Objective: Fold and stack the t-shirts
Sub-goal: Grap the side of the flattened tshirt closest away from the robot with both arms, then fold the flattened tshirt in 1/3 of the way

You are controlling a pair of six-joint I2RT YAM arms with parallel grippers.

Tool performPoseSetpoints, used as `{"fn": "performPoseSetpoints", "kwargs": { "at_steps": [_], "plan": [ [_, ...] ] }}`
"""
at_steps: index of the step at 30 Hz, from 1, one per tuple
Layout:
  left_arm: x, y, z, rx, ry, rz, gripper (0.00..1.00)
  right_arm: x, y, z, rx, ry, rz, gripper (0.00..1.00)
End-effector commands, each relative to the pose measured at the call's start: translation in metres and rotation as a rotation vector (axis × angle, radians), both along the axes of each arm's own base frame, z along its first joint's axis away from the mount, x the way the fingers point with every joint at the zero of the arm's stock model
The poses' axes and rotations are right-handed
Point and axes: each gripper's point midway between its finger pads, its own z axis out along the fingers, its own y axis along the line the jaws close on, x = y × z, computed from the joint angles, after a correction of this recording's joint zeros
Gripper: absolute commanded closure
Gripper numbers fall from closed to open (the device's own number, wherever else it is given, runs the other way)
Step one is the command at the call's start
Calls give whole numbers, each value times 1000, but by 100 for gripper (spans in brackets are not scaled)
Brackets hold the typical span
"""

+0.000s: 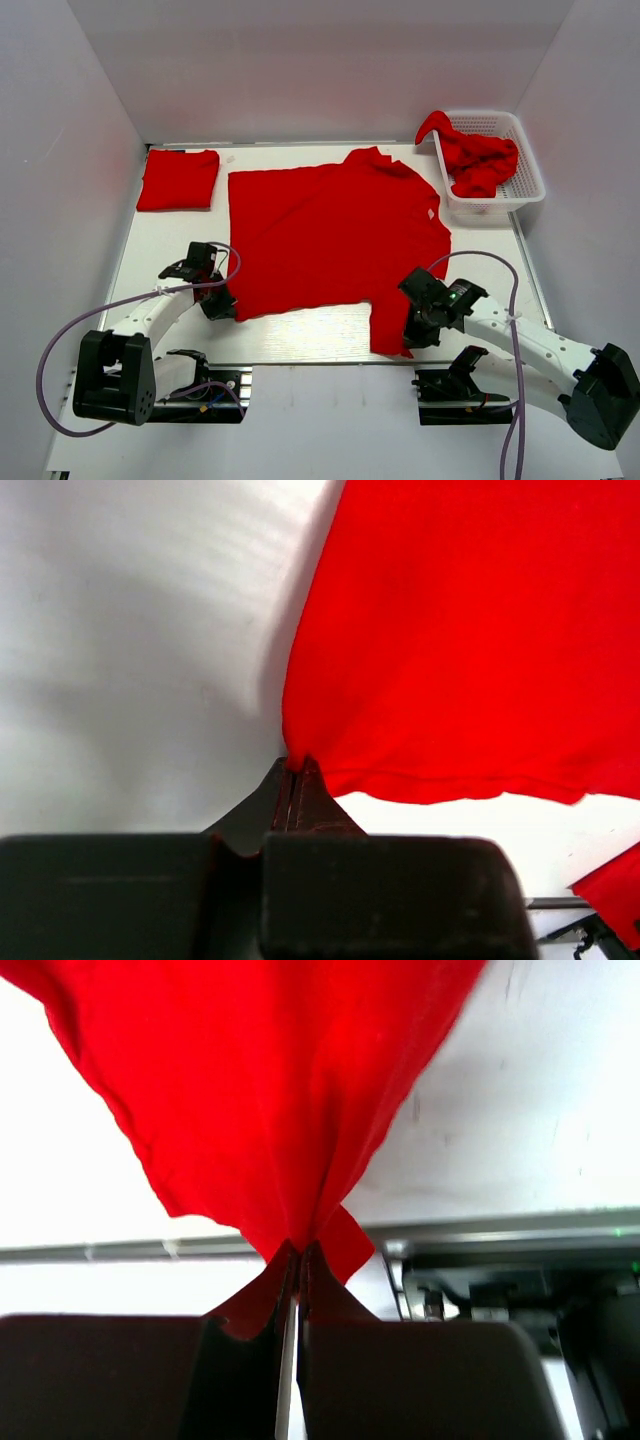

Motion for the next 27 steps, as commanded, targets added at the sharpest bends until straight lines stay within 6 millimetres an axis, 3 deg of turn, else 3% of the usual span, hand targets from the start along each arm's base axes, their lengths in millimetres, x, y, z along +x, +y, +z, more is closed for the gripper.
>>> {"fn": "performPoseSetpoints", "kwargs": {
  "at_steps": [1,3,7,11,13,16,19,25,27],
  "plan": [
    [-8,-4,9,-22,27,2,100,-21,-2,12,-23,92,32,100],
    [-3,0,12,-3,4,9,100,-18,-7,12,-54,73,46,100],
    [21,-1,34,1,-84,25,100,29,5,30,-56,-127,50,100],
    [46,-4,52,-11,-164,25,100,62,21,40,-26,-256,55,100],
    [59,-3,57,-13,-184,36,100,79,16,42,-67,-309,22,100],
    [77,-4,64,-6,-218,30,100,119,29,73,-18,-490,-10,100],
    [93,-6,70,-9,-243,30,100,145,32,87,-16,-595,5,100],
    [119,-1,69,13,-255,74,100,193,27,108,-65,-730,-29,100],
    [128,0,74,19,-277,89,100,208,17,115,-103,-766,-46,100]
  ]
}}
